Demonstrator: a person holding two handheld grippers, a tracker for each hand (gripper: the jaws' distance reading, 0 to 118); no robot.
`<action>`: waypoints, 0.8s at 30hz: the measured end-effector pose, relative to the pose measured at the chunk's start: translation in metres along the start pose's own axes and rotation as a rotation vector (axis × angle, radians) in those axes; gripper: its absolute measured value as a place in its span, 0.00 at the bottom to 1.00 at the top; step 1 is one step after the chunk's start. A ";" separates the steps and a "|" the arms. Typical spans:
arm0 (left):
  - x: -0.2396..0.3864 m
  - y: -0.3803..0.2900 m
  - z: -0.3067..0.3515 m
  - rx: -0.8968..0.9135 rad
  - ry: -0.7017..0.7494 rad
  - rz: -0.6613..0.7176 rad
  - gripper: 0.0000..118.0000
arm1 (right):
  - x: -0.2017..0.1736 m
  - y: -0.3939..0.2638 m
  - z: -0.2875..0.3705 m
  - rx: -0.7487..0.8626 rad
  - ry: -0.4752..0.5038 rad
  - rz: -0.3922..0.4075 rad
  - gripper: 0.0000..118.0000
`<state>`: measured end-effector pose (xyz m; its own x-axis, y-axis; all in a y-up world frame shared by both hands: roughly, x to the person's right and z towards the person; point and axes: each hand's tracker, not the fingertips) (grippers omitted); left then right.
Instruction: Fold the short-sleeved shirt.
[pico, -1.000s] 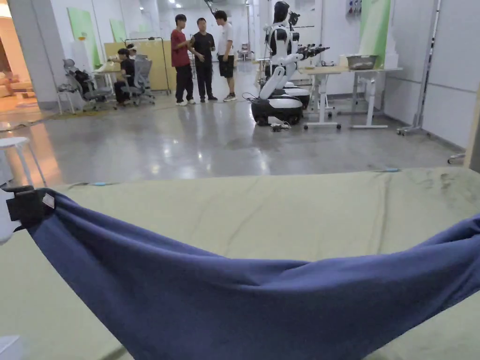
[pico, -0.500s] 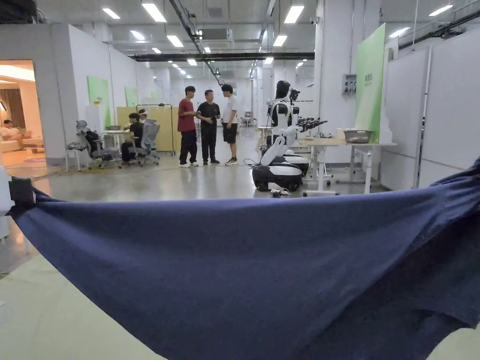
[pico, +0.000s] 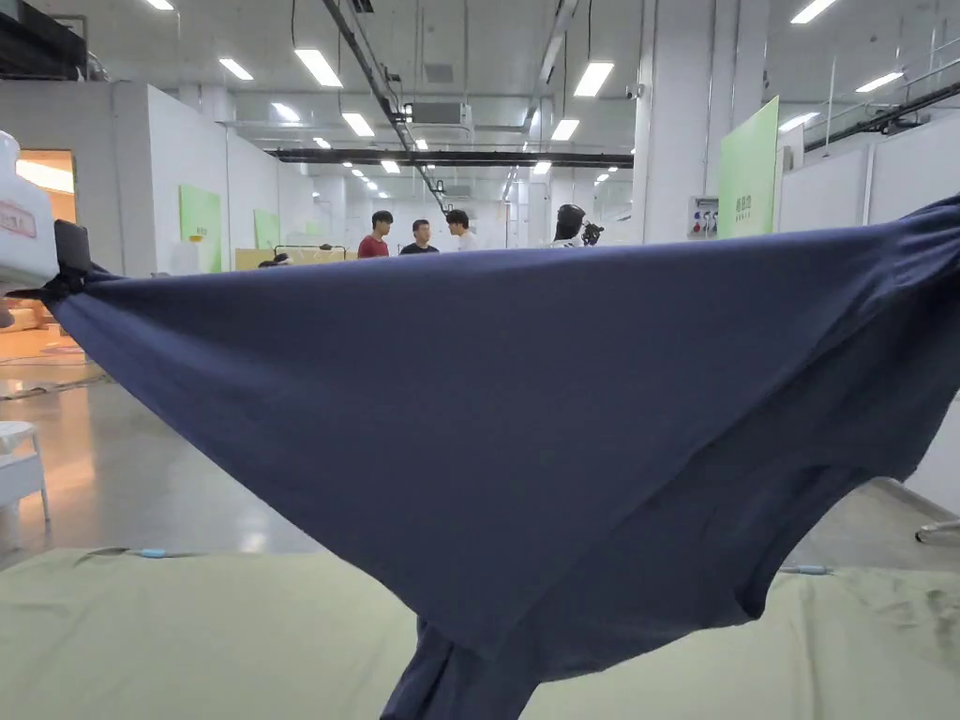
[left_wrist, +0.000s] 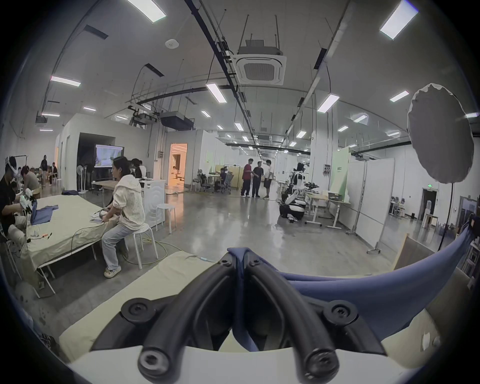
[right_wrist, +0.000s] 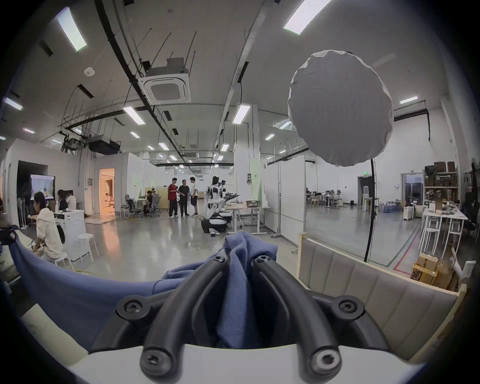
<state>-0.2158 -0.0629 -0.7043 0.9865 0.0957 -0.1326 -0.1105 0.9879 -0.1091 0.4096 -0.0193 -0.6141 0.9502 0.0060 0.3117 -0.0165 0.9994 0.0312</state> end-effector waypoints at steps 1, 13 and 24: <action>0.003 -0.001 -0.008 0.008 0.003 0.018 0.03 | 0.001 -0.001 -0.013 0.012 -0.012 0.022 0.12; 0.022 -0.136 -0.095 -0.179 -0.002 0.009 0.03 | -0.005 -0.131 -0.087 -0.103 -0.004 0.088 0.12; 0.024 -0.310 -0.073 -0.434 -0.031 0.017 0.03 | 0.034 -0.309 -0.050 -0.308 0.016 0.075 0.12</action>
<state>-0.1668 -0.3763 -0.7458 0.9866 0.1215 -0.1088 -0.1604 0.8440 -0.5118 0.4620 -0.3261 -0.6605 0.9546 0.0780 0.2876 0.0064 0.9596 -0.2814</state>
